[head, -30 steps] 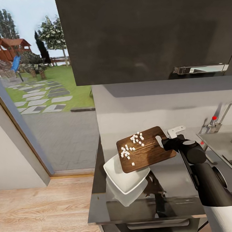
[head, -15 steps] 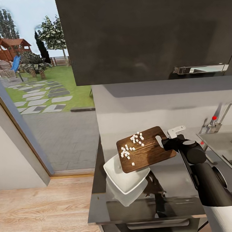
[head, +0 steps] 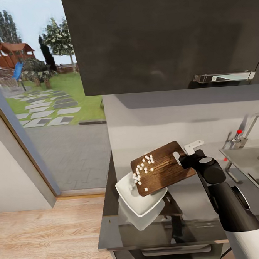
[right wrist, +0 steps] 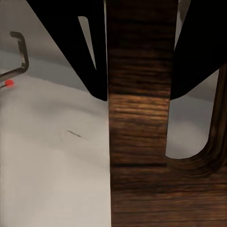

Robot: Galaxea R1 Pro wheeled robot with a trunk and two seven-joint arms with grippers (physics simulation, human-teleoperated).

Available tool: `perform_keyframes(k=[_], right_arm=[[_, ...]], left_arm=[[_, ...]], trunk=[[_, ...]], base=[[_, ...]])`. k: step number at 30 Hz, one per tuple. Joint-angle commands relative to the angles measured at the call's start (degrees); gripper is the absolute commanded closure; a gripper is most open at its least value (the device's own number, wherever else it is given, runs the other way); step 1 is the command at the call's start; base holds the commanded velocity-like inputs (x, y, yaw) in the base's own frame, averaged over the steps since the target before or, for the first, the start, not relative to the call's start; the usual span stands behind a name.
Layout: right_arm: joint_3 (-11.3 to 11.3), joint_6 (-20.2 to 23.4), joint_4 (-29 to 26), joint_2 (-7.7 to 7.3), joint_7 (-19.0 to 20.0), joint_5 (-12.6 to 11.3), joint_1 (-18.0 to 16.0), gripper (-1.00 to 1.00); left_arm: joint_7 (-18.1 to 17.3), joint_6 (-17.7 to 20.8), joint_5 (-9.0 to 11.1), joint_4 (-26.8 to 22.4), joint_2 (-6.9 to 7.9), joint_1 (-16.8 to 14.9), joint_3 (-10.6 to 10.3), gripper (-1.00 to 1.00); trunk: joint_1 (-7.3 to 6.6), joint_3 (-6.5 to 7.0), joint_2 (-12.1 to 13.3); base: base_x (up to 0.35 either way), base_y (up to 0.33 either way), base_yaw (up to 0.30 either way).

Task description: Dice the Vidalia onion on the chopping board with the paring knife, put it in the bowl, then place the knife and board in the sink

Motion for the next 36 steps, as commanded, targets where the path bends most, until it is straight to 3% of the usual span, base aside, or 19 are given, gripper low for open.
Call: perform_keyframes(k=[1, 21, 27, 36], right_arm=[[0.08, 0.25, -0.05, -0.05, 0.51, 0.58, -0.07, 1.0], [0.09, 0.17, -0.05, -0.05, 0.49, 0.71, -0.07, 1.0], [0.16, 0.17, -0.05, -0.05, 0.49, 2.53, -0.05, 1.0], [0.18, 0.08, -0.05, -0.05, 0.49, 3.03, -0.19, 1.0]], left_arm=[[0.05, -0.38, 0.44, 0.24, -0.04, -0.11, -0.48, -1.0], [0.01, -0.38, 0.44, 0.24, -0.04, -0.11, -0.47, -1.0], [0.0, -0.38, 0.44, 0.24, -0.04, -0.11, -0.48, -1.0], [0.01, -0.38, 0.44, 0.24, -0.04, -0.11, -0.48, -1.0]], trunk=[[0.04, -0.12, -0.13], [0.04, -0.12, -0.13], [0.04, -0.12, -0.13], [0.04, -0.12, -0.13]], base=[[0.0, 0.0, 0.0], [0.0, 0.0, 0.0], [0.0, 0.0, 0.0], [0.0, 0.0, 0.0]])
